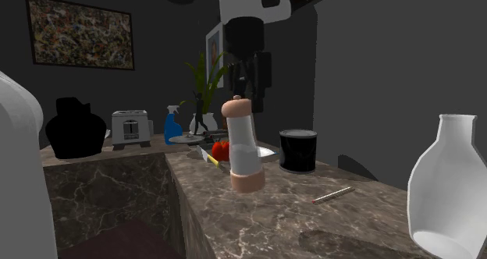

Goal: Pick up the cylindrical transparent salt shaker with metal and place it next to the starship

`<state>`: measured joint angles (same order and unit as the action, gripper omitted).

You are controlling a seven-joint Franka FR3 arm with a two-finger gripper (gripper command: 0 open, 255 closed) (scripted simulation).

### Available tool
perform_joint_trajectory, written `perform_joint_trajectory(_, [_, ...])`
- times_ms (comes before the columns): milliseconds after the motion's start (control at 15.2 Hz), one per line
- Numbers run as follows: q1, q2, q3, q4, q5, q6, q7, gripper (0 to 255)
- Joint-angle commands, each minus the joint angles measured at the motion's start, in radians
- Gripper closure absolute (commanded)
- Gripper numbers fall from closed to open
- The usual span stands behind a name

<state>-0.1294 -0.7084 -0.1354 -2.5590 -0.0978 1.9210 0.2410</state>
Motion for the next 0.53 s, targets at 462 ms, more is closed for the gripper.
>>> perform_joint_trajectory(462, [0.004, -0.001, 0.008, 0.118, 0.008, -0.120, -0.002, 255])
